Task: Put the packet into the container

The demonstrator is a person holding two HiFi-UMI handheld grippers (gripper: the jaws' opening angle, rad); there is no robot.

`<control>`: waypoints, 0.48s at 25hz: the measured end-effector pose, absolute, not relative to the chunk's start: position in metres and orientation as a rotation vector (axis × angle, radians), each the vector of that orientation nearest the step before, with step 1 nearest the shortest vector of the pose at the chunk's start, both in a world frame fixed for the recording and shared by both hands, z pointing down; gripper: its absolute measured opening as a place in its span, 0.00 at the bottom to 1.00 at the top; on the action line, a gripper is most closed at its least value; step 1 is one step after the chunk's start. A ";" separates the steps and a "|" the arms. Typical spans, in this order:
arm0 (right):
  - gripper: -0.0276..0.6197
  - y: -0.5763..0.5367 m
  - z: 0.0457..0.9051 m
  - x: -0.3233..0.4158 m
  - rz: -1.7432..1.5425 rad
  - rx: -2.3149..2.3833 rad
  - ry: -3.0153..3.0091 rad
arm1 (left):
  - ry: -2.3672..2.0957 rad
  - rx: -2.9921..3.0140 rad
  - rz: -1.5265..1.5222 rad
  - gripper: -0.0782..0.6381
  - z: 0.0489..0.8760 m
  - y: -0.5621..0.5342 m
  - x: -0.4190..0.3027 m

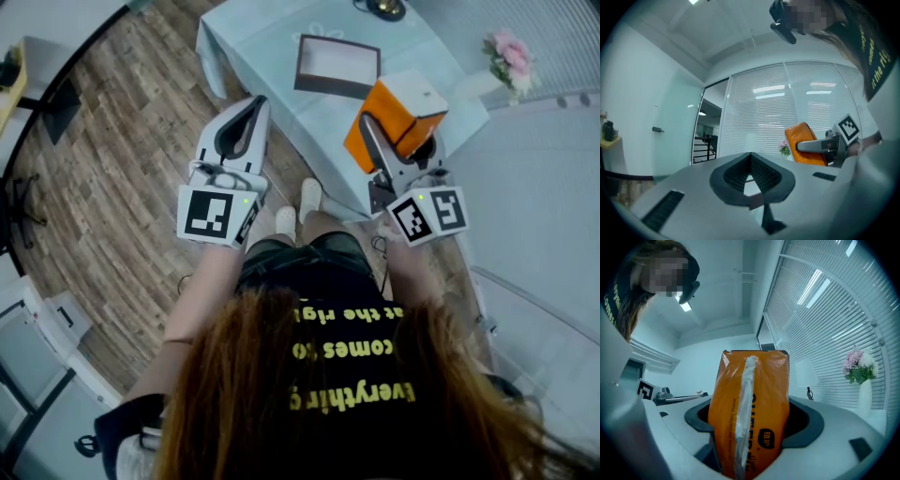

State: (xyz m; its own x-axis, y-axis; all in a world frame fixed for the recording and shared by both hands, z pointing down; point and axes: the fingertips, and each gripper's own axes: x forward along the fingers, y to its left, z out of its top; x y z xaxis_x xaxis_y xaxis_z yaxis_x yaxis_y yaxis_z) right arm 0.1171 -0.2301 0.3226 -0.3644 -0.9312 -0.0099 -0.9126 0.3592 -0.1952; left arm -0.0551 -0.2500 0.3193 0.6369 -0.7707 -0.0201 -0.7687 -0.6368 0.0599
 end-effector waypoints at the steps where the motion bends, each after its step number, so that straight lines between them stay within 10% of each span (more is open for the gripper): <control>1: 0.63 -0.235 0.323 0.121 -0.238 -1.695 2.490 | -1.313 2.807 -0.074 0.11 0.319 -0.254 -0.051; 12: 0.63 -0.293 0.318 0.178 -0.240 -1.668 2.487 | -1.344 2.810 -0.062 0.11 0.308 -0.308 0.001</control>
State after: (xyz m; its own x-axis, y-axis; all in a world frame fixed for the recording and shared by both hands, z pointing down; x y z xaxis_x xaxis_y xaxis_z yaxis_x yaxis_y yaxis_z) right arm 0.1775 -0.2931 0.3179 -0.3770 -0.9258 -0.0254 -0.9039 0.3738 -0.2078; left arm 0.0013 -0.3082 0.3081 0.6269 -0.7787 -0.0244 -0.7777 -0.6274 0.0406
